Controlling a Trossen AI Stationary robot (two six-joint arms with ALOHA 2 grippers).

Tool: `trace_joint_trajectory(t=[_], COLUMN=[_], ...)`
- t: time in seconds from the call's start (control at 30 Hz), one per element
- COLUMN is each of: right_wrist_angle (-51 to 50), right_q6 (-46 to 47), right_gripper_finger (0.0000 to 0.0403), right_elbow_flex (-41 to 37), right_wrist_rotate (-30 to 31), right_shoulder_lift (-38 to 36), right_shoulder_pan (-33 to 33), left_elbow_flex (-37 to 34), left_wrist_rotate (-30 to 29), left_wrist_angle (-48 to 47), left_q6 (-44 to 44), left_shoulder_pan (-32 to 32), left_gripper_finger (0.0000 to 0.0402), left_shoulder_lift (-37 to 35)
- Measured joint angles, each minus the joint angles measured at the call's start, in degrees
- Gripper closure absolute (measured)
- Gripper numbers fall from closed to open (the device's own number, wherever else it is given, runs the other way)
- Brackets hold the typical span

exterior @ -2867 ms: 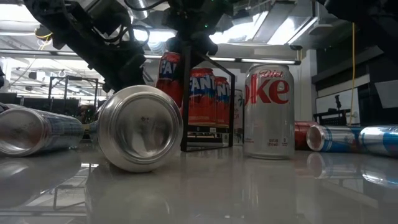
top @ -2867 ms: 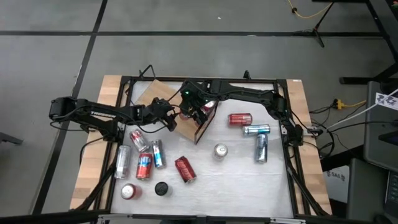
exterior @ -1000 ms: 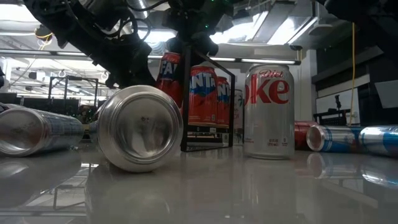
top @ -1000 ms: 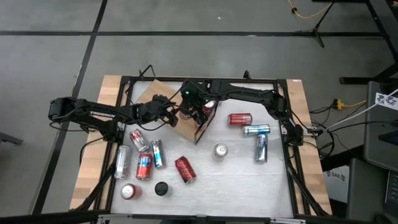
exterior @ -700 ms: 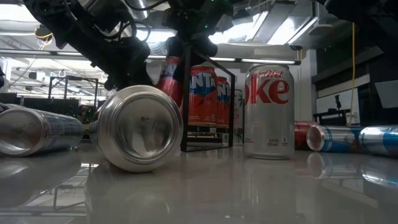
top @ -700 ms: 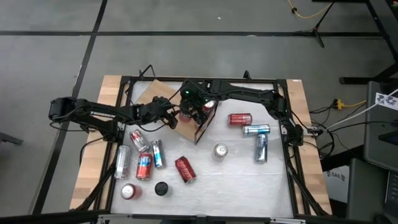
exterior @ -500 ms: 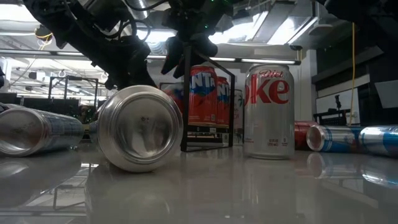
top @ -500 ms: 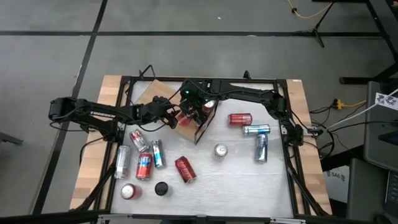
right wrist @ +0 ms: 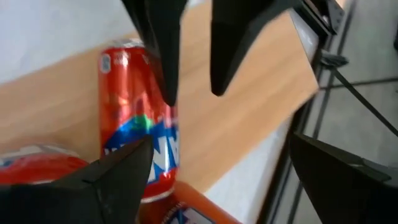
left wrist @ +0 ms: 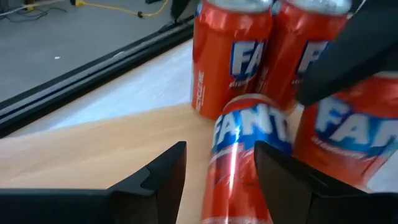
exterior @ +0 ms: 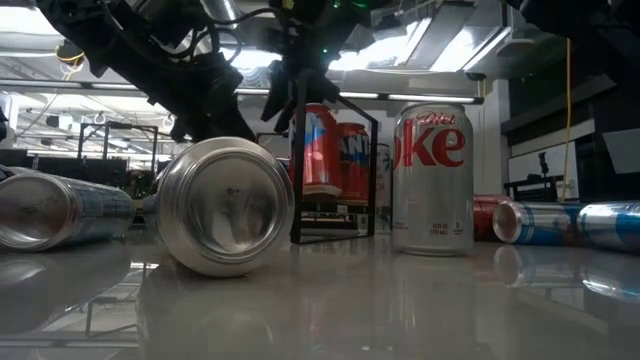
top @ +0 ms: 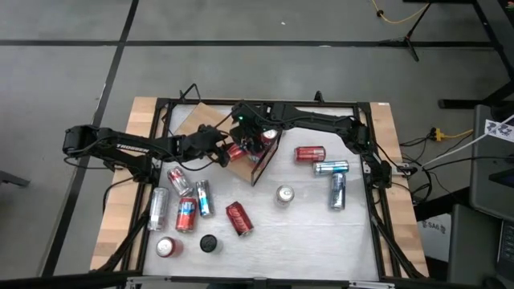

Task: Pick and place cans onto a shelf
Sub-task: Put the bottom right red soda can on the shelf aligned with the other red soda can

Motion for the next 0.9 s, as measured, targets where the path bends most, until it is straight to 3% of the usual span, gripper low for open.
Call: trace_joint_trajectory(t=[0.9], right_wrist_angle=[-0.4], right_q6=[-0.2], right_gripper_finger=[0.0036], right_elbow_flex=[0.0], right_wrist_rotate=[11.7], right_shoulder_lift=[0.0], right_shoulder_pan=[4.3], left_elbow_flex=[0.0], left_wrist_rotate=[0.0], left_wrist_angle=[1.6], left_q6=[0.6], left_shoulder_pan=[0.0], left_gripper_finger=[0.0219], left_shoulder_lift=[0.0])
